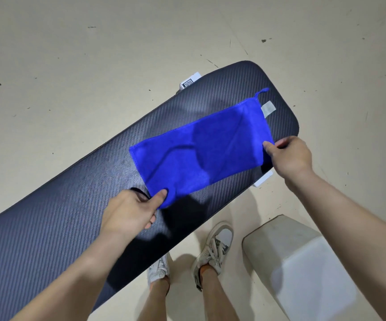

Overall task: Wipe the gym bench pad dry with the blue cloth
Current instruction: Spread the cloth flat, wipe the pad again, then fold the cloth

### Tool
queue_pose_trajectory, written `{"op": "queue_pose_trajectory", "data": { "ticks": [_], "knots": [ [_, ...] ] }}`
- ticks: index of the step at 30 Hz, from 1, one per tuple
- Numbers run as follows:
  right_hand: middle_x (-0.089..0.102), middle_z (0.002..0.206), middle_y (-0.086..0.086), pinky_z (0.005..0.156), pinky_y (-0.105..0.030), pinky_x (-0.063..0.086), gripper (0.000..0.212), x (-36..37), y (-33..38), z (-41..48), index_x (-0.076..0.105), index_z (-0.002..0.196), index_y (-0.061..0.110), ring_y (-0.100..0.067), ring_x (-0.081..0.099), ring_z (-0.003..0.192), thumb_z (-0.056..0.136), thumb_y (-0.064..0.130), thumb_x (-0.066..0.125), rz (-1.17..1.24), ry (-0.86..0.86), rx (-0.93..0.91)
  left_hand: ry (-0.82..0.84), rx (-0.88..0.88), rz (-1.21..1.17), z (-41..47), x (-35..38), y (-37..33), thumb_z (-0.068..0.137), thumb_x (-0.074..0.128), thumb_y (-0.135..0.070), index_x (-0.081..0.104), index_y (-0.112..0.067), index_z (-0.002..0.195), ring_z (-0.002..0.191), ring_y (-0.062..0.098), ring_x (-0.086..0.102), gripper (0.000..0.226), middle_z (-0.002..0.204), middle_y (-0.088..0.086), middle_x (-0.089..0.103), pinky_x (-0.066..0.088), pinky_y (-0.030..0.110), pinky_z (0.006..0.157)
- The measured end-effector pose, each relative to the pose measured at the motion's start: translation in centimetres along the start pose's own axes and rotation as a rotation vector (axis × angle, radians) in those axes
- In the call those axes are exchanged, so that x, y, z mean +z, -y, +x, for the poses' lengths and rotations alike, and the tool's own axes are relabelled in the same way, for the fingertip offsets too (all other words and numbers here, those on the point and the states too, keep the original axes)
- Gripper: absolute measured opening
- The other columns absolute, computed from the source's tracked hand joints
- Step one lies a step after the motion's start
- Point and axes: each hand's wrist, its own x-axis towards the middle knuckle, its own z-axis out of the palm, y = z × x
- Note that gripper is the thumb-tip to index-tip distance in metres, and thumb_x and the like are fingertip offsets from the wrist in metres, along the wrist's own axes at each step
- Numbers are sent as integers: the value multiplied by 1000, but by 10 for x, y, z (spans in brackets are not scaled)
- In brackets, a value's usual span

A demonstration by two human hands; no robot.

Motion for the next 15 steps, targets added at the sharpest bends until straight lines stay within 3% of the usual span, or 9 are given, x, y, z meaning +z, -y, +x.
{"op": "queue_pose_trajectory", "data": {
  "ticks": [2,5,9,12,15],
  "knots": [
    [62,84,-7,74,-40,50,21,0,1,2,56,75,16,-27,58,81,83,28,71,100,15,58,23,-29,-236,0,9,6,77,71,-50,70,-9,57,55,23,68,45,54,5,69,60,39,67],
    [61,88,-7,73,-36,51,18,-2,0,2,56,77,17,-24,56,78,81,13,73,301,32,147,-27,-28,-367,3,16,9,74,76,-34,66,-11,57,60,30,69,30,56,10,69,58,48,74],
    [62,93,-9,78,-29,52,22,-6,-6,-5,57,81,17,-21,59,81,79,1,73,487,61,226,29,-104,-724,-4,19,2,89,66,-18,53,-10,78,54,19,67,19,69,13,68,53,26,52],
    [63,84,-9,66,-26,49,16,-14,-15,-12,60,80,13,-17,57,68,81,0,71,522,91,254,115,-145,-900,-15,9,10,91,62,-19,57,-9,79,62,16,71,16,73,13,72,56,19,53],
    [60,73,-7,53,-20,44,17,-20,-32,-22,59,75,11,-12,51,52,83,-1,68,568,161,302,34,-173,-949,-19,-2,28,85,68,-14,58,-9,79,58,11,70,13,70,13,70,56,16,55]
  ]
}}
